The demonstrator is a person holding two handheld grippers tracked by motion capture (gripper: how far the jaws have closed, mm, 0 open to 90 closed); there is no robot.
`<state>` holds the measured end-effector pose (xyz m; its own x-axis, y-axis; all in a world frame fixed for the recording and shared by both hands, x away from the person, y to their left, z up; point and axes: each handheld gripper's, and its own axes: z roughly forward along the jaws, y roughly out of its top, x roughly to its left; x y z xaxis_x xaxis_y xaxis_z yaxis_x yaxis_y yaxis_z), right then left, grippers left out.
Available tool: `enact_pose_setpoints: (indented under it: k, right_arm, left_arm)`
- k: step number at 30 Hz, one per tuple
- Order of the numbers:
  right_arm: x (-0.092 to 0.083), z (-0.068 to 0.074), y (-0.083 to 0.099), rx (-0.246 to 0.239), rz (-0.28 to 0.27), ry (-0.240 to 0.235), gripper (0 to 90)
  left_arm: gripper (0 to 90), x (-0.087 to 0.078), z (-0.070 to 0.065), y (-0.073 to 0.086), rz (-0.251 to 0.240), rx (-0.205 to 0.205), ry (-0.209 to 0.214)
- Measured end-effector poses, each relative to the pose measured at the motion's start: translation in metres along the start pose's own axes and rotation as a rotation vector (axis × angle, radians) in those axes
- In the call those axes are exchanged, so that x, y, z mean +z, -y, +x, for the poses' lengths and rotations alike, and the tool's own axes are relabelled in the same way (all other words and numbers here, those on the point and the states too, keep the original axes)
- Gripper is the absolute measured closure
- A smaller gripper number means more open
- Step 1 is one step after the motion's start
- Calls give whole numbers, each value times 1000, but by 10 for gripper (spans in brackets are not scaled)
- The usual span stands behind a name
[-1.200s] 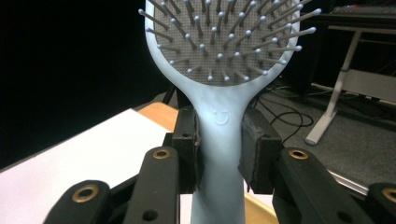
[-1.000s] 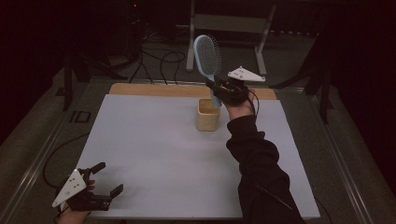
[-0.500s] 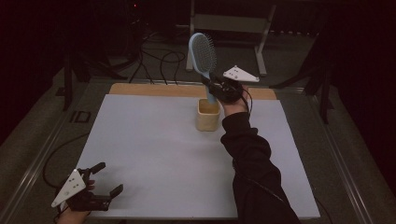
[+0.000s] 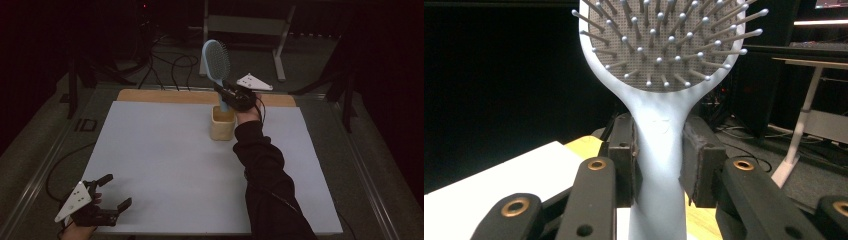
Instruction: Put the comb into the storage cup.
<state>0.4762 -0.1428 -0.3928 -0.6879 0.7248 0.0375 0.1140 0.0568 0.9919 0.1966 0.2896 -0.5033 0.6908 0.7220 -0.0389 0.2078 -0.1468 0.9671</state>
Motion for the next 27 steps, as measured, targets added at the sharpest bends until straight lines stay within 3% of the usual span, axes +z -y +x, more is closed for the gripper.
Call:
enact_pose_setpoints:
  k: [20,27]
  right_arm:
    - [5,-9,31,32,10,-25,699]
    - [3,-10,40,16,21,-27,698]
  left_arm:
    - [0,0,0,1,1,-4,-2]
    - [0,0,1,1,1,-4,-2]
